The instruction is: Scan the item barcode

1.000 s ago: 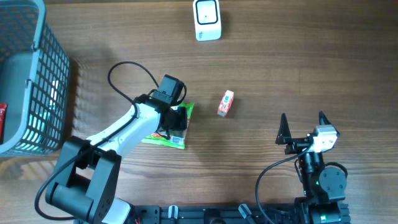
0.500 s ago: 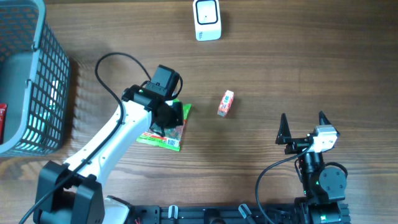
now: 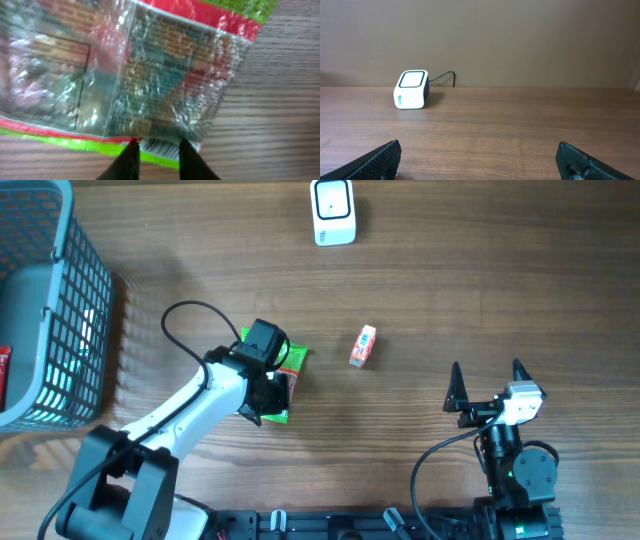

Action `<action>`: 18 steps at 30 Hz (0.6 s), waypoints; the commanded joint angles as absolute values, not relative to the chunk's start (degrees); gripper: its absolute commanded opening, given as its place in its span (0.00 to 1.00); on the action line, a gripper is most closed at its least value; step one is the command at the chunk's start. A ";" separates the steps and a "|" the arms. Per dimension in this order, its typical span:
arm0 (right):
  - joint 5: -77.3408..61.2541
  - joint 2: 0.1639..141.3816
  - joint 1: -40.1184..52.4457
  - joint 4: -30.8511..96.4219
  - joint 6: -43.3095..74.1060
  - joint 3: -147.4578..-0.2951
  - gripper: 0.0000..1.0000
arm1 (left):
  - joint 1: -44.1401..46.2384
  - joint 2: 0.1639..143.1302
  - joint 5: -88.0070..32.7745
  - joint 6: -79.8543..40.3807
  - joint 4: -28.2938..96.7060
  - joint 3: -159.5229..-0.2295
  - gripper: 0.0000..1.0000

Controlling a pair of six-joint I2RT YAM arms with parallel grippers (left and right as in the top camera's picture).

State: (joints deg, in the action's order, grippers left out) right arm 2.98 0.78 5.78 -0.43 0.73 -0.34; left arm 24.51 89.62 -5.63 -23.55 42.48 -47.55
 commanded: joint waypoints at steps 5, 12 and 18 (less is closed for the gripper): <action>3.09 0.43 5.69 -0.73 0.16 -0.30 1.00 | 22.11 84.77 1.67 -22.79 44.64 -55.40 0.40; 3.09 0.43 5.69 -0.73 0.16 -0.30 1.00 | 14.09 89.01 5.04 -22.76 45.47 -55.33 0.39; 3.09 0.43 5.69 -0.73 0.16 -0.30 1.00 | 10.70 95.66 5.04 -22.74 45.45 -55.11 0.48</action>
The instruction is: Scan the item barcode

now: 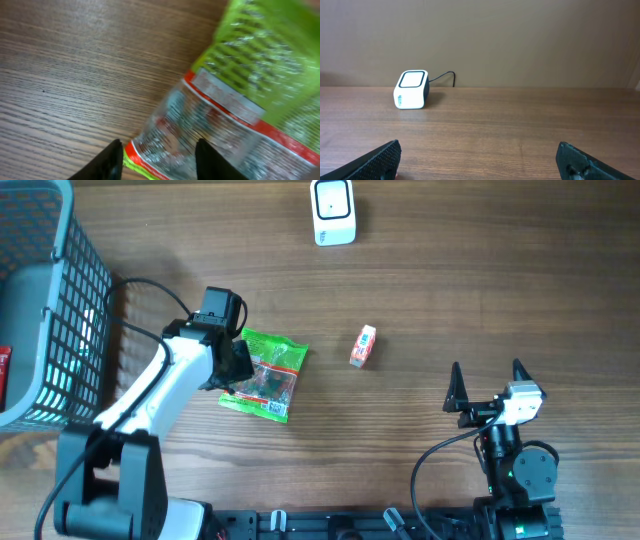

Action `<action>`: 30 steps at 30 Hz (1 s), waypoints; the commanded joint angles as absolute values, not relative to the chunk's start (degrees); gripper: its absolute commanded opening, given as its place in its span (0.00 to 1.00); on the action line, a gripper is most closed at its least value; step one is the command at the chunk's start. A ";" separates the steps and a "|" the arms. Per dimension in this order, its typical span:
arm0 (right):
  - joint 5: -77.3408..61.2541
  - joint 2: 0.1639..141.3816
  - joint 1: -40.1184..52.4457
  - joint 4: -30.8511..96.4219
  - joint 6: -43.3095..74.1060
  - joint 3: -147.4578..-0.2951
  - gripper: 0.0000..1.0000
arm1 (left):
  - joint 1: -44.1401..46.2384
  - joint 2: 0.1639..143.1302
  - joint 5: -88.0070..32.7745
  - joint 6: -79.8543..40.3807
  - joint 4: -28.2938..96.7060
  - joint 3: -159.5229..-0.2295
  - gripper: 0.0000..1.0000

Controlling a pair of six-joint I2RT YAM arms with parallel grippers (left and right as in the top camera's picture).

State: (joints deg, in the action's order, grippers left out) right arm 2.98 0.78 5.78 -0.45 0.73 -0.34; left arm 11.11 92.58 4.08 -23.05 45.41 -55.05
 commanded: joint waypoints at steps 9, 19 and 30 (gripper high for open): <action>3.09 0.43 5.69 -0.73 0.16 -0.30 1.00 | 10.74 99.20 -10.66 -22.79 44.84 -55.09 0.55; 3.09 0.43 5.69 -0.73 0.16 -0.30 1.00 | 10.22 97.34 -21.34 -22.98 44.84 -55.94 0.45; 3.09 0.43 5.69 -0.75 0.16 -0.30 1.00 | 9.21 91.66 -2.24 -24.51 45.10 -52.36 0.04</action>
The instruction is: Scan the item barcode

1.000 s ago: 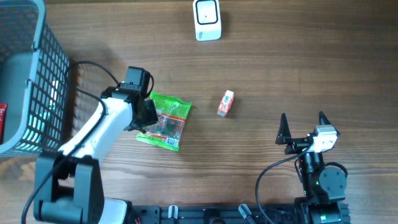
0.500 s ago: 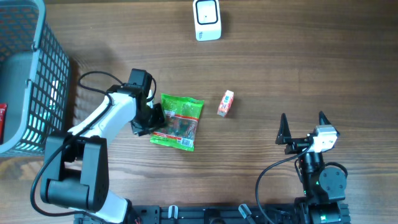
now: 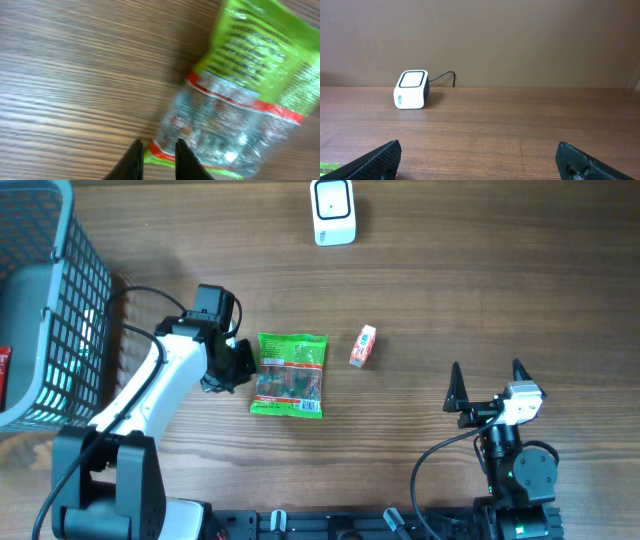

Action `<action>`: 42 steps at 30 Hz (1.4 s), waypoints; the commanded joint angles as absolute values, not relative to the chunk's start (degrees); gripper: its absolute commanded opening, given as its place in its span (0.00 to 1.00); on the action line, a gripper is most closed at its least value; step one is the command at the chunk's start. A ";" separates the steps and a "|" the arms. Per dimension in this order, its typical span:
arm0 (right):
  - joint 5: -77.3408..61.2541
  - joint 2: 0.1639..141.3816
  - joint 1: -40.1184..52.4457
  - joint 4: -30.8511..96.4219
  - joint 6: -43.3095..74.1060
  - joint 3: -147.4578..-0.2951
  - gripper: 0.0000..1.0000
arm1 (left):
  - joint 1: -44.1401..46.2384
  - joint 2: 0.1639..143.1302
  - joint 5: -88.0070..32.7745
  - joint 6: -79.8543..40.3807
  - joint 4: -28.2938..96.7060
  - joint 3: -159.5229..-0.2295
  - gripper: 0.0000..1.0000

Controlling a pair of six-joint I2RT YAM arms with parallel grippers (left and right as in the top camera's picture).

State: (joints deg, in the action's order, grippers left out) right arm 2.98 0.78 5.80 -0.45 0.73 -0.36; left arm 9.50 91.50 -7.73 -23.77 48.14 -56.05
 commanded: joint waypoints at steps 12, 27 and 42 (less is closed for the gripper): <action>3.09 0.43 5.69 -0.73 0.16 -0.30 1.00 | 10.46 91.66 -12.60 -27.86 29.85 -43.70 0.04; 3.09 0.43 5.69 -0.73 0.16 -0.30 1.00 | 19.09 90.98 -9.06 -27.20 25.91 -45.67 0.05; 3.09 0.43 5.69 -0.73 0.16 -0.30 1.00 | -14.57 86.32 13.39 -19.92 67.96 -115.07 0.80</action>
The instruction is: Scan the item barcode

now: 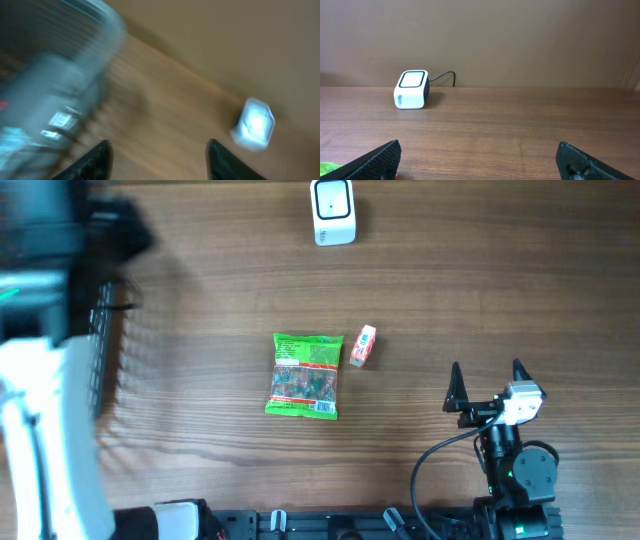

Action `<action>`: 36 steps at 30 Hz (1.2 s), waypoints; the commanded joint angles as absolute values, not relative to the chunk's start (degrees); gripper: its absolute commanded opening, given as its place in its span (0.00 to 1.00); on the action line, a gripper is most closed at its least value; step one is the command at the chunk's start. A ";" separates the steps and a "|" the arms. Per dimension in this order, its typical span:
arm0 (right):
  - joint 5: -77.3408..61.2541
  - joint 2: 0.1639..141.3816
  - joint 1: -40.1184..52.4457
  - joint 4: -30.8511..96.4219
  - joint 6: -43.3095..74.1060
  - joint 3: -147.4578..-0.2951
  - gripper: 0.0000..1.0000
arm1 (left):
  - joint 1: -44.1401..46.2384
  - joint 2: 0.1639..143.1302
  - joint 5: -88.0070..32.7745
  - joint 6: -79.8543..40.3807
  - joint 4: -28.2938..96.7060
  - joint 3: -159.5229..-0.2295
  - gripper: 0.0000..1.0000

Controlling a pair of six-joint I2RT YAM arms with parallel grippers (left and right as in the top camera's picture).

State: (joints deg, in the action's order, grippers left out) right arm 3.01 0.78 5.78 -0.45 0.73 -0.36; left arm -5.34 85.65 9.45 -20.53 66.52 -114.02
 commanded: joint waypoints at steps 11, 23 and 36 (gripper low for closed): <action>3.09 0.43 5.69 -0.73 0.16 -0.30 1.00 | -38.96 106.19 11.97 -23.18 81.32 -114.13 1.00; 3.09 0.43 5.69 -0.73 0.16 -0.30 1.00 | -43.29 114.19 11.51 -38.20 72.05 -98.10 1.00; 3.09 0.43 5.69 -0.73 0.16 -0.30 1.00 | -43.68 114.19 11.60 -37.95 55.02 -82.74 1.00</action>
State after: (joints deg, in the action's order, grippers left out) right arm 2.98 0.78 5.78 -0.45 0.73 -0.36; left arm -43.29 113.65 11.29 -37.21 57.49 -85.08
